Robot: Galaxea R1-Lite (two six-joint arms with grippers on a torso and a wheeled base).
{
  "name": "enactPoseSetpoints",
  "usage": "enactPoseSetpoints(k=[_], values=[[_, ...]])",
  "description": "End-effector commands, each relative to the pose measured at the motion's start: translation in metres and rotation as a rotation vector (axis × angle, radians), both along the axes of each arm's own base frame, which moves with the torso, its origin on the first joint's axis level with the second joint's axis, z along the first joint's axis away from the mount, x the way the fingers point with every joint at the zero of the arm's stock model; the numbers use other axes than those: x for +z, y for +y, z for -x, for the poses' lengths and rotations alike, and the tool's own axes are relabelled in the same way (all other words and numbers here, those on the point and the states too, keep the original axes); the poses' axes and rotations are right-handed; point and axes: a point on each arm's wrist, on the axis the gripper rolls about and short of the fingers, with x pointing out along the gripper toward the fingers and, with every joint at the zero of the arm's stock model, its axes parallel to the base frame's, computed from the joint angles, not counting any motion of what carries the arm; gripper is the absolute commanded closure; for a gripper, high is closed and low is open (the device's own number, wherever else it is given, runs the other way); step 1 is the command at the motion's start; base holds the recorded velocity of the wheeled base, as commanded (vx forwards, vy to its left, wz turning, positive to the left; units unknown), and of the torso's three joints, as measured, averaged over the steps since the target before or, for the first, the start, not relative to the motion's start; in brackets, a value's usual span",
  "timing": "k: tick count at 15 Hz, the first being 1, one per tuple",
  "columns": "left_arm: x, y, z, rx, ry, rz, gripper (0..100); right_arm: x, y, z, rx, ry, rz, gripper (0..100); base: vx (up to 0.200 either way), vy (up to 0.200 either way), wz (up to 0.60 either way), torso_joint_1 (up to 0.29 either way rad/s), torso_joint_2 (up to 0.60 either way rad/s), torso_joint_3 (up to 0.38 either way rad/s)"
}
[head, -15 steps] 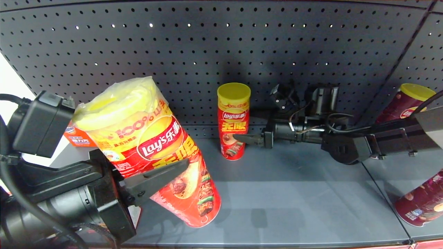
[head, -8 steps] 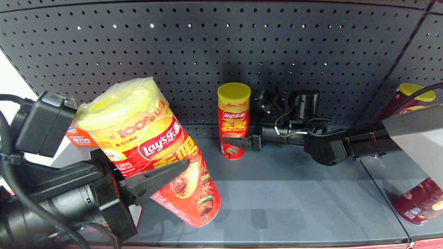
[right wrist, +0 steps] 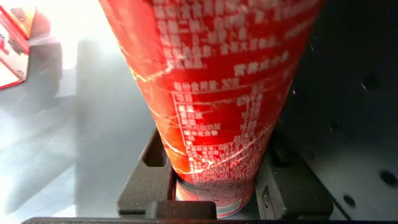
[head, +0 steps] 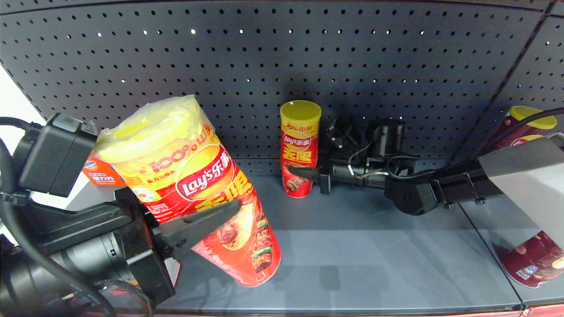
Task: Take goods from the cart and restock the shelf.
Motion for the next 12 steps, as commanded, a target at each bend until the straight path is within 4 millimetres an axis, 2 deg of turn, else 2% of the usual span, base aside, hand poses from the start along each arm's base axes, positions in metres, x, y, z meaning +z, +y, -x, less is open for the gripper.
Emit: enactPoseSetpoints(k=[1, 4, 5, 6, 7, 8, 12], values=[[0.0, 0.0, 0.0, -0.002, 0.001, 0.0, 100, 0.02, -0.007, 0.016, 0.009, -0.025, -0.014, 100, 0.0, 0.0, 0.0, 0.0, 0.0, 0.0], [0.0, 0.0, 0.0, 0.0, 0.0, 0.001, 100, 0.032, -0.016, 0.05, 0.05, -0.011, -0.009, 100, 0.0, 0.0, 0.0, 0.0, 0.0, 0.0], [0.0, 0.0, 0.0, -0.002, 0.0, 0.001, 100, 0.035, -0.022, 0.069, 0.101, -0.001, -0.008, 100, 0.0, 0.0, 0.0, 0.0, 0.0, 0.0], [0.0, 0.0, 0.0, -0.002, 0.0, 0.001, 100, 0.035, -0.022, 0.071, 0.105, -0.001, -0.008, 100, 0.0, 0.0, 0.0, 0.0, 0.0, 0.0], [0.001, -0.001, 0.0, -0.003, -0.003, 0.001, 100, 0.03, -0.03, 0.094, 0.134, 0.02, 0.003, 100, 0.0, 0.0, 0.0, 0.0, 0.0, 0.0], [0.001, -0.001, 0.0, -0.003, -0.003, 0.001, 100, 0.026, -0.032, 0.109, 0.153, 0.024, 0.005, 100, 0.0, 0.0, 0.0, 0.0, 0.0, 0.0], [0.004, -0.003, -0.003, -0.002, -0.008, 0.007, 100, -0.002, -0.031, 0.141, 0.208, 0.017, 0.002, 100, 0.0, 0.0, 0.0, 0.0, 0.0, 0.0]])
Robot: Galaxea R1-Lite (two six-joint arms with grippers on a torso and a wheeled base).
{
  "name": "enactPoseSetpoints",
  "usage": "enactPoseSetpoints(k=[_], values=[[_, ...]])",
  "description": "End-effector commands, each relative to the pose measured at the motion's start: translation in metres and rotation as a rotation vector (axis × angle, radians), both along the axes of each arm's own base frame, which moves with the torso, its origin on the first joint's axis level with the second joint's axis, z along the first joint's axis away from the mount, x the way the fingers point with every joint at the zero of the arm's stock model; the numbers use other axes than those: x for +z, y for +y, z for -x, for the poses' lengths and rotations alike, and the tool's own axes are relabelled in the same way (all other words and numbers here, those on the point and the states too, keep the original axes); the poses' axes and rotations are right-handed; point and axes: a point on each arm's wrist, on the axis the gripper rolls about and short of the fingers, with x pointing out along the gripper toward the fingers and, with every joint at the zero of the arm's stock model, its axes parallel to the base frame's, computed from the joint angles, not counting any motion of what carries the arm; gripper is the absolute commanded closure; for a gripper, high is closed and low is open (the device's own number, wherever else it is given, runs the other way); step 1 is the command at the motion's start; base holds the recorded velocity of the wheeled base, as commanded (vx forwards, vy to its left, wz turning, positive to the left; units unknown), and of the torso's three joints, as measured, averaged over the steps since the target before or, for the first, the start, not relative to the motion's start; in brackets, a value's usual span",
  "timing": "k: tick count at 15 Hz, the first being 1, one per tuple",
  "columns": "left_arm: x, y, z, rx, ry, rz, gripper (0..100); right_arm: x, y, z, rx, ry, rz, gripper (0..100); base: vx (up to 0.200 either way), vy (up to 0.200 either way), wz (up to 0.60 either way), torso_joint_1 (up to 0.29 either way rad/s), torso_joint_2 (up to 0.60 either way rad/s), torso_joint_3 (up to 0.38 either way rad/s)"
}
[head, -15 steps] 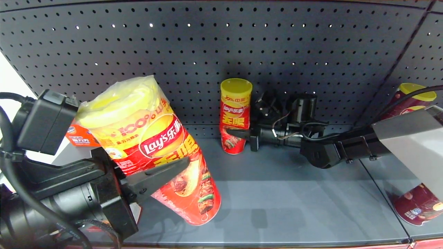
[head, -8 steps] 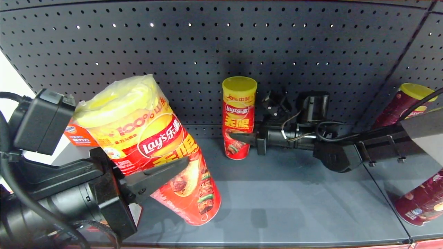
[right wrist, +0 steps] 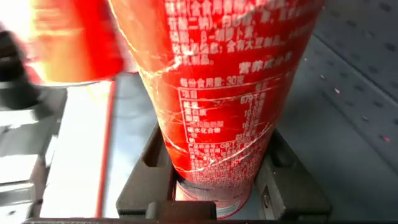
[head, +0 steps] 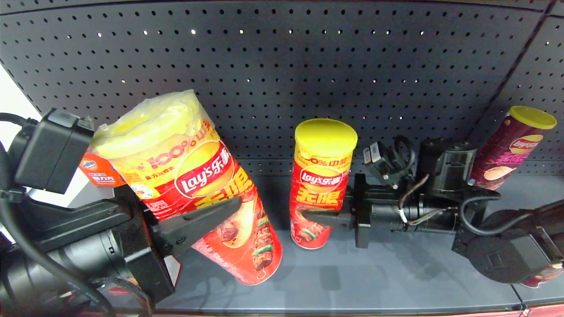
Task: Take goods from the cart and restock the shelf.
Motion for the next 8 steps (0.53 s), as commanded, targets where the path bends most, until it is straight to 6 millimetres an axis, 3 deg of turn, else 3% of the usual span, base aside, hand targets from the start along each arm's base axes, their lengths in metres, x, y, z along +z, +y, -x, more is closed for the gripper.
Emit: enactPoseSetpoints(k=[1, 8], values=[[0.004, -0.003, -0.004, 0.002, -0.007, 0.007, 100, -0.009, -0.003, 0.024, 0.037, 0.006, 0.005, 100, 0.0, 0.0, 0.0, 0.0, 0.0, 0.0], [0.011, -0.009, -0.012, 0.002, -0.017, 0.014, 100, -0.04, -0.02, 0.033, 0.033, 0.052, 0.034, 100, 0.0, 0.0, 0.0, 0.0, 0.0, 0.0]])
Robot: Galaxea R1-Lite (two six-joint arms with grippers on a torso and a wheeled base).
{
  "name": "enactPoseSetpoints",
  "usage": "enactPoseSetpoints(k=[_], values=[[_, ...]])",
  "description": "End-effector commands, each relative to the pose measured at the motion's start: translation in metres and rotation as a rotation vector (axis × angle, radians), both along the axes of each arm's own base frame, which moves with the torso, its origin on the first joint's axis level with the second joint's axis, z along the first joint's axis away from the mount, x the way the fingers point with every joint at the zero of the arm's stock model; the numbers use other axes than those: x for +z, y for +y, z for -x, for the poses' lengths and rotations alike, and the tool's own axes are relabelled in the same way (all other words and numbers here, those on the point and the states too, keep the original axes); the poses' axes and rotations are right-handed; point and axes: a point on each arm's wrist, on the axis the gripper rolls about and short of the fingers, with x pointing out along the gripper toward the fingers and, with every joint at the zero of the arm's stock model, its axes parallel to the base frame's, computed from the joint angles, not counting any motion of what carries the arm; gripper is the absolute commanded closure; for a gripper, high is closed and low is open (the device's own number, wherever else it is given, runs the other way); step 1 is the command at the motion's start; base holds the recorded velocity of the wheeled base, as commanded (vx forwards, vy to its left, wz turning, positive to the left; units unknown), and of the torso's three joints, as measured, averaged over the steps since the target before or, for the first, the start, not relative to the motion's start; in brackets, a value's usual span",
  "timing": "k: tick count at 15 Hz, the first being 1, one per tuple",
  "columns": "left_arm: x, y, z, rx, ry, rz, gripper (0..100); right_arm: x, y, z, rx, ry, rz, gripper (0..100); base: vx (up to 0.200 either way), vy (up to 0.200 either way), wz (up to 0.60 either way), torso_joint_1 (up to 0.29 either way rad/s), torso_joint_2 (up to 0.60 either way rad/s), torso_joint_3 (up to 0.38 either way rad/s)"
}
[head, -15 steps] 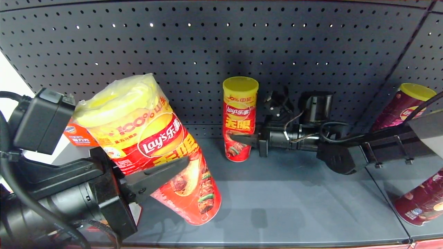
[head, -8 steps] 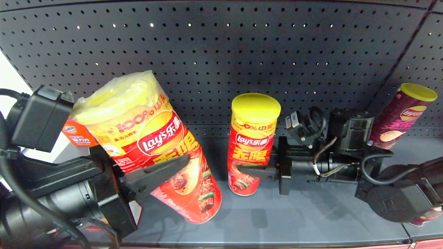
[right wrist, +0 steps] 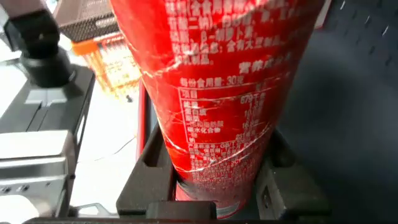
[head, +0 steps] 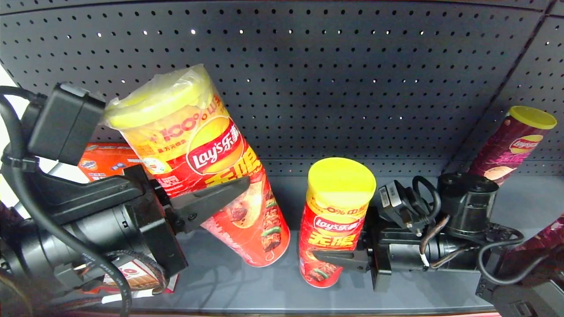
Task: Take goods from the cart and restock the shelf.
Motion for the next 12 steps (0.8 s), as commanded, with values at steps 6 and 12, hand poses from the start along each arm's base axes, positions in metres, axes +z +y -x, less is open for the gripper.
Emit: enactPoseSetpoints(k=[6, 12], values=[[-0.003, -0.001, -0.001, 0.002, 0.009, -0.007, 100, -0.016, -0.001, -0.003, -0.008, 0.033, 0.031, 100, 0.0, 0.0, 0.0, 0.0, 0.0, 0.0], [-0.003, 0.0, -0.001, 0.002, 0.01, -0.008, 100, -0.008, -0.007, 0.006, -0.014, 0.007, 0.017, 0, 0.0, 0.0, 0.0, 0.0, 0.0, 0.0]])
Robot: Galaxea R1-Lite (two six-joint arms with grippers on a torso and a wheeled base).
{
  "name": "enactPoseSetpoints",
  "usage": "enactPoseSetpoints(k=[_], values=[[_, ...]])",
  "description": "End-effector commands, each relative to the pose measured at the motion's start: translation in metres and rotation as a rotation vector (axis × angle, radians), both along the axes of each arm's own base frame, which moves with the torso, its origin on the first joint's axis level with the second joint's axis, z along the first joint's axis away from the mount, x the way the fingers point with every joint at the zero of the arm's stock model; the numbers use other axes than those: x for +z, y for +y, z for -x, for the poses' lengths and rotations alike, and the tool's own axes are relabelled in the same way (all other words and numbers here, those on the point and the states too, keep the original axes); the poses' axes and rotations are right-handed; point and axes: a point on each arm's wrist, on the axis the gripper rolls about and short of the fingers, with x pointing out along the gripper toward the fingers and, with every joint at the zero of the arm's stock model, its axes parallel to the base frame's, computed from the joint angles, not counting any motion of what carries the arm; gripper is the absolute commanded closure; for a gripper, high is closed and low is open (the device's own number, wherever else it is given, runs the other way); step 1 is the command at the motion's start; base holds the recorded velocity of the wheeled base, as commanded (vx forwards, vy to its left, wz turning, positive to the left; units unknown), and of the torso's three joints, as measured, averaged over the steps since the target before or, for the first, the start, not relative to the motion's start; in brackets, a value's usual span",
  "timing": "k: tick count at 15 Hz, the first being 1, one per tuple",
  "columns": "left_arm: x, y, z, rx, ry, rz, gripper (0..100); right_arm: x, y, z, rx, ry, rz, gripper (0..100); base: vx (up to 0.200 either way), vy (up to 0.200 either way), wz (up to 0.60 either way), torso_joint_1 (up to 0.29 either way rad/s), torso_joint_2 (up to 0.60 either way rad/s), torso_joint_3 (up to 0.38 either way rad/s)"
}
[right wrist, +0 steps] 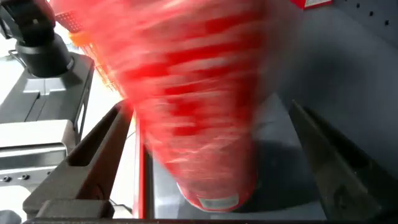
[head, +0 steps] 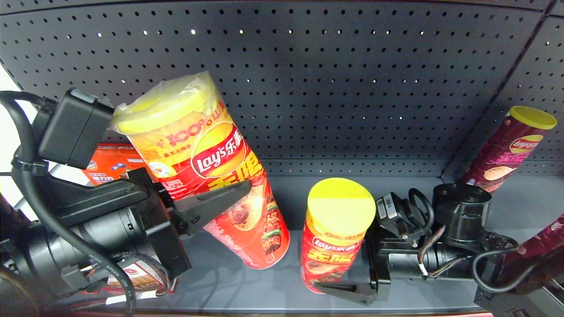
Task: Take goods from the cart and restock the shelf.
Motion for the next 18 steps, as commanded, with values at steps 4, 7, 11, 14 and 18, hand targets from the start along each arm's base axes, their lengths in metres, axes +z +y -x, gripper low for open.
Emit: enactPoseSetpoints(k=[4, 7, 11, 14, 18], values=[[0.0, 0.001, 0.001, 0.0, -0.003, 0.003, 100, 0.034, -0.031, 0.043, -0.082, -0.058, -0.058, 0, 0.0, 0.0, 0.0, 0.0, 0.0, 0.0], [0.0, 0.001, 0.001, 0.0, -0.002, 0.002, 100, 0.057, -0.051, 0.068, -0.233, -0.098, -0.123, 0, 0.0, 0.0, 0.0, 0.0, 0.0, 0.0], [0.0, 0.001, 0.002, 0.0, -0.004, 0.002, 100, 0.071, -0.09, 0.117, -0.491, -0.089, -0.106, 0, 0.0, 0.0, 0.0, 0.0, 0.0, 0.0], [0.0, 0.001, 0.002, -0.003, -0.003, 0.001, 100, 0.039, -0.122, 0.154, -0.723, -0.028, -0.004, 0, 0.0, 0.0, 0.0, 0.0, 0.0, 0.0], [0.001, 0.001, 0.002, -0.002, -0.005, 0.003, 100, -0.014, -0.158, 0.196, -0.929, 0.0, 0.051, 0, 0.0, 0.0, 0.0, 0.0, 0.0, 0.0]])
